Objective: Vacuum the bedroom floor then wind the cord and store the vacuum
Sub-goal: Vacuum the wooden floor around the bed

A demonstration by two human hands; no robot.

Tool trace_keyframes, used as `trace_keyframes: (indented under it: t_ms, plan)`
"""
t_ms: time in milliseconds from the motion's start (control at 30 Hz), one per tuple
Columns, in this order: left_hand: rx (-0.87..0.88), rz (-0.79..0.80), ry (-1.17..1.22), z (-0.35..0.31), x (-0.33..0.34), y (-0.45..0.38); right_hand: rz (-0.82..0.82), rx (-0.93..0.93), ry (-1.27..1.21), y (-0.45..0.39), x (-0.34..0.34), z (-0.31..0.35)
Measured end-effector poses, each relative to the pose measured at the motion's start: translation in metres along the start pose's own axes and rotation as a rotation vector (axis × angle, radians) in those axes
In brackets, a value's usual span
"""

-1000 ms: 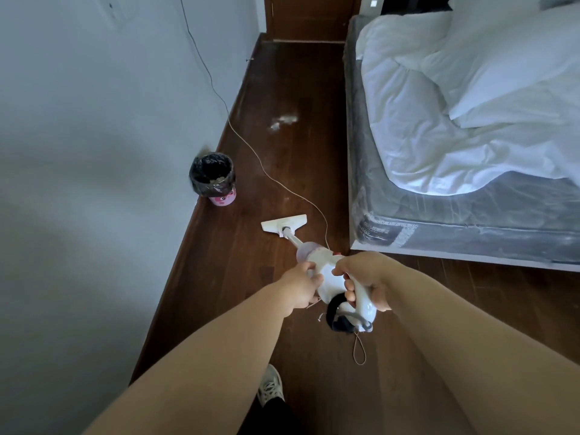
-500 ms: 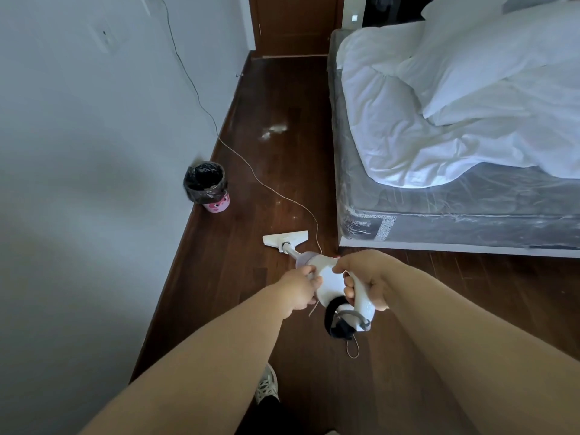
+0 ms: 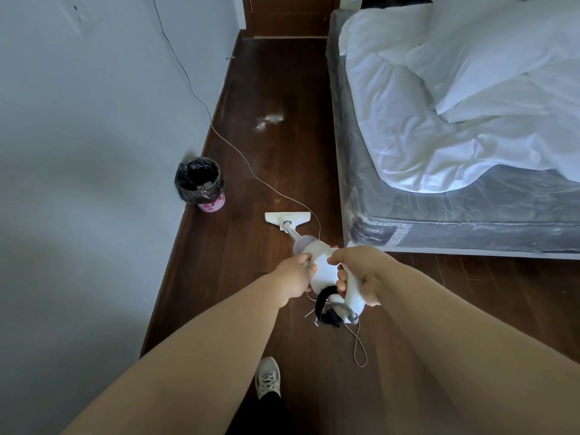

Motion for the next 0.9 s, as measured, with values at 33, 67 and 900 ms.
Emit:
trace_keyframes:
  t_ms: [33,67,900]
  plan:
    - [-0.005,0.005,0.003,0.000,-0.009,-0.010,-0.004,0.004,-0.003,-0.004,0.007,0.010]
    - [-0.007,0.020,0.020,-0.003,-0.016,-0.014,-0.010,0.009,0.004,-0.008,0.013,0.019]
    - [0.012,0.074,0.028,-0.030,-0.106,-0.110,-0.066,0.026,-0.010,-0.055,0.069,0.122]
Point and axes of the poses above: each hand's wrist, its own y-axis away from the middle knuckle, its own x-axis out of the palm, z = x × y, the point moved 4 cm from there along -y, towards the middle knuckle, and after that the axes turned 3 degrees about x, right-handed, at the moved point
